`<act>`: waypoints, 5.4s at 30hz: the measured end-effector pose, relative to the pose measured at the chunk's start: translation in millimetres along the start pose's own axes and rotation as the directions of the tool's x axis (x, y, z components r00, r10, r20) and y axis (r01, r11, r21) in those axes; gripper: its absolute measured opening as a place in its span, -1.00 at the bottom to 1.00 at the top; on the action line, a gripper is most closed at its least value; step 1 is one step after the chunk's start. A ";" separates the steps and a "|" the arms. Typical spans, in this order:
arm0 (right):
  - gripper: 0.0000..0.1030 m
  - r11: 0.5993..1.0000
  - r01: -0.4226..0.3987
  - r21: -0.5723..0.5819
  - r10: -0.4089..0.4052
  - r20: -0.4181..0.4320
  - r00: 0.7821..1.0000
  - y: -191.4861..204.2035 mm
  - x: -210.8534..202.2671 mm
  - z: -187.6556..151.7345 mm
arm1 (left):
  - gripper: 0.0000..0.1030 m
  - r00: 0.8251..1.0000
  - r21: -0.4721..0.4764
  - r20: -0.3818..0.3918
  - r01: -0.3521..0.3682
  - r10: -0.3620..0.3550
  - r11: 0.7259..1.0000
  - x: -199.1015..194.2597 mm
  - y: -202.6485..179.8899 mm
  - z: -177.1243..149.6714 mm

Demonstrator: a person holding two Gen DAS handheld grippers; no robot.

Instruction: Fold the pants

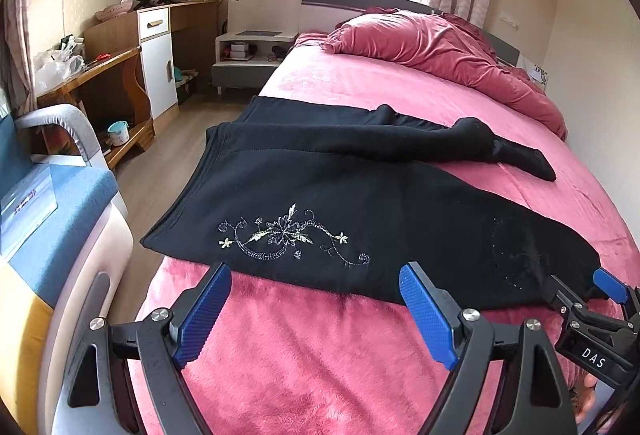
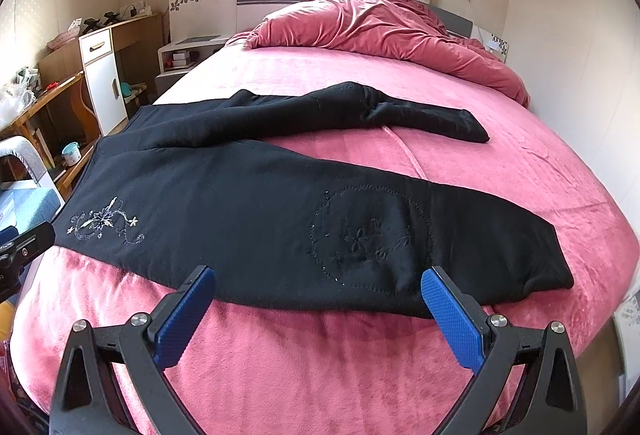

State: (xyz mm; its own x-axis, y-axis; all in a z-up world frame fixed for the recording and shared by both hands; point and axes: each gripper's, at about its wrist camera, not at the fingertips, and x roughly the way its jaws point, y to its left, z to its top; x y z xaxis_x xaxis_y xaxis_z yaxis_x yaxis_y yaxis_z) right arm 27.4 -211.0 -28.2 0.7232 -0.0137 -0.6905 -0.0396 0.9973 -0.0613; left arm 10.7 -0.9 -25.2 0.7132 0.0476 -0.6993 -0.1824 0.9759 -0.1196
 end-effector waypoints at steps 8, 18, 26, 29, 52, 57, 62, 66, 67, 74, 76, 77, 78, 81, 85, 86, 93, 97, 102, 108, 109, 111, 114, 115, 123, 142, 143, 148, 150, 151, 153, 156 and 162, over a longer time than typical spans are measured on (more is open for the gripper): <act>1.00 1.000 0.001 -0.001 -0.001 -0.004 1.000 0.4 -0.4 -0.2 | 0.71 1.000 0.000 -0.007 0.001 -0.001 1.000 2.8 1.1 -2.0; 1.00 1.000 -0.003 0.000 0.003 -0.020 1.000 1.1 2.7 -0.4 | 0.71 1.000 0.001 -0.017 -0.002 0.002 1.000 5.7 2.0 -3.9; 1.00 1.000 -0.013 0.004 0.013 -0.045 0.999 0.8 7.7 -3.4 | 0.71 0.999 0.010 -0.041 -0.005 0.005 1.000 10.3 1.5 -5.8; 1.00 0.997 -0.060 0.050 0.064 -0.080 0.995 -6.9 14.2 -5.6 | 0.71 0.998 0.020 -0.066 -0.017 0.019 1.000 17.1 2.5 -7.9; 1.00 0.882 0.017 0.471 0.101 -0.225 0.969 -184.2 36.8 -37.7 | 0.71 0.988 0.059 0.007 -0.157 0.157 0.986 3.5 21.7 14.0; 0.99 0.821 0.067 0.567 0.085 -0.238 0.968 -222.4 40.4 -52.2 | 0.71 0.983 0.090 0.009 -0.183 0.183 0.979 6.8 17.5 11.4; 0.99 0.769 0.107 0.630 0.075 -0.255 0.964 -248.4 47.6 -61.4 | 0.71 0.983 0.119 -0.008 -0.184 0.186 0.976 13.1 11.8 8.5; 0.99 0.751 0.115 0.650 0.067 -0.249 0.966 -259.8 48.0 -65.6 | 0.71 0.983 0.133 -0.019 -0.179 0.183 0.975 17.1 9.2 5.9; 0.99 0.743 0.111 0.660 0.071 -0.243 0.968 -262.7 49.1 -66.5 | 0.71 0.983 0.135 -0.024 -0.178 0.182 0.975 18.5 9.1 5.3; 0.80 0.632 0.047 0.773 0.151 -0.183 0.971 -287.9 69.5 -74.6 | 0.71 0.985 0.068 -0.142 -0.092 0.101 0.993 48.7 23.8 -3.2; 0.73 0.590 0.036 0.806 0.166 -0.164 0.972 -295.9 78.1 -76.2 | 0.71 0.978 -0.024 -0.205 -0.037 0.031 0.999 65.2 41.0 -5.4; 0.69 0.580 0.032 0.814 0.167 -0.157 0.973 -298.7 80.6 -75.2 | 0.71 0.973 -0.066 -0.232 -0.026 0.010 0.997 72.5 50.0 -6.9; 0.66 0.574 0.030 0.818 0.165 -0.152 0.974 -301.6 83.5 -73.2 | 0.71 0.966 -0.127 -0.256 -0.017 -0.017 0.992 81.2 64.6 -6.0; 0.47 0.558 0.020 0.829 0.167 -0.136 0.977 -309.1 90.6 -66.3 | 0.63 0.963 -0.227 -0.269 -0.047 -0.016 0.973 95.0 97.2 -1.0; 0.27 0.532 0.011 0.846 0.169 -0.118 0.979 -317.2 99.8 -62.6 | 0.20 0.948 -0.386 -0.310 -0.058 -0.071 0.921 117.0 135.4 4.4; 0.22 0.530 0.011 0.848 0.167 -0.117 0.979 -318.4 101.2 -62.2 | 0.14 0.946 -0.437 -0.307 -0.047 -0.100 0.898 122.0 144.5 5.7; -0.13 0.528 0.008 0.849 0.173 -0.117 0.978 -327.7 114.1 -54.6 | -0.38 0.953 -0.506 -0.286 -0.059 -0.103 0.861 141.3 156.1 21.8; -0.41 0.528 -0.016 0.849 0.192 -0.101 0.976 -335.1 111.0 -54.6 | -0.74 0.962 -0.452 -0.265 -0.068 -0.061 0.889 134.3 150.9 29.1; -0.56 0.566 -0.040 0.823 0.188 -0.082 0.979 -334.8 103.0 -45.2 | -0.85 0.974 -0.433 -0.219 -0.050 -0.051 0.900 112.1 151.5 35.7; -0.63 0.617 -0.045 0.786 0.172 -0.079 0.982 -333.0 87.8 -37.9 | -0.86 0.981 -0.416 -0.183 -0.017 -0.065 0.909 79.1 150.1 39.1; -0.63 0.626 -0.049 0.778 0.172 -0.077 0.982 -332.6 83.8 -38.0 | -0.86 0.982 -0.417 -0.179 -0.013 -0.067 0.909 72.5 150.8 38.5; -0.64 0.649 -0.044 0.760 0.163 -0.082 0.983 -332.2 77.2 -39.2 | -0.87 0.982 -0.402 -0.179 -0.016 -0.061 0.915 62.9 151.9 35.8; -0.64 0.684 -0.020 0.730 0.139 -0.103 0.985 -333.0 67.4 -42.6 | -0.87 0.980 -0.391 -0.191 -0.016 -0.064 0.920 51.3 152.9 27.5; -0.65 0.690 -0.010 0.723 0.129 -0.110 0.986 -333.8 64.2 -44.7 | -0.87 0.978 -0.389 -0.196 -0.017 -0.065 0.921 48.7 153.6 24.4; -0.79 0.700 0.081 0.710 0.060 -0.171 0.983 -354.0 44.4 -64.4 | -0.87 0.972 -0.388 -0.223 -0.020 -0.073 0.921 25.3 153.8 -0.3; -0.10 0.789 0.221 0.574 -0.129 -0.196 0.972 -336.0 6.7 -35.4 | -0.53 0.975 -0.342 -0.219 -0.111 0.035 0.933 30.2 170.3 41.8; -0.10 0.804 0.188 0.564 -0.101 -0.182 0.978 -327.4 7.8 -29.8 | -0.53 0.976 -0.326 -0.217 -0.090 0.018 0.941 34.1 164.1 45.4; -0.08 0.894 -0.052 0.444 0.136 -0.160 0.978 -248.2 35.0 -2.3 | -0.53 0.966 -0.239 -0.253 -0.019 -0.043 0.971 65.0 124.0 50.2; -0.08 0.906 -0.143 0.397 0.229 -0.176 0.957 -211.3 49.8 3.2 | -0.53 0.955 -0.195 -0.291 -0.004 -0.054 0.981 84.0 109.7 46.7; -0.08 0.907 -0.187 0.378 0.274 -0.191 0.943 -192.4 58.1 4.7 | -0.53 0.950 -0.175 -0.308 -0.009 -0.046 0.985 90.9 103.9 43.3; -0.08 0.903 -0.249 0.351 0.337 -0.217 0.916 -160.6 72.1 5.9 | -0.53 0.937 -0.132 -0.347 -0.028 -0.020 0.991 106.8 95.7 37.5; -0.08 0.892 -0.317 0.323 0.407 -0.266 0.874 -121.0 90.1 4.0 | -0.53 0.919 -0.120 -0.394 -0.052 0.000 0.991 125.4 94.9 30.9; -0.04 0.902 -0.360 0.237 0.422 -0.322 0.847 -83.8 104.2 2.2 | -0.43 0.951 -0.186 -0.303 0.001 -0.058 0.983 133.1 109.9 101.7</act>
State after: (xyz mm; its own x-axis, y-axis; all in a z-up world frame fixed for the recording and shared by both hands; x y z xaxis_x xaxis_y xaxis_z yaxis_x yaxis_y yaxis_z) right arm 107.5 -295.9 -93.4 0.3735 0.3867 -0.8432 -0.1322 0.9219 0.3642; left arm 154.4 134.3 -59.7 0.4843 -0.0760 -0.8716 -0.3044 0.9193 -0.2494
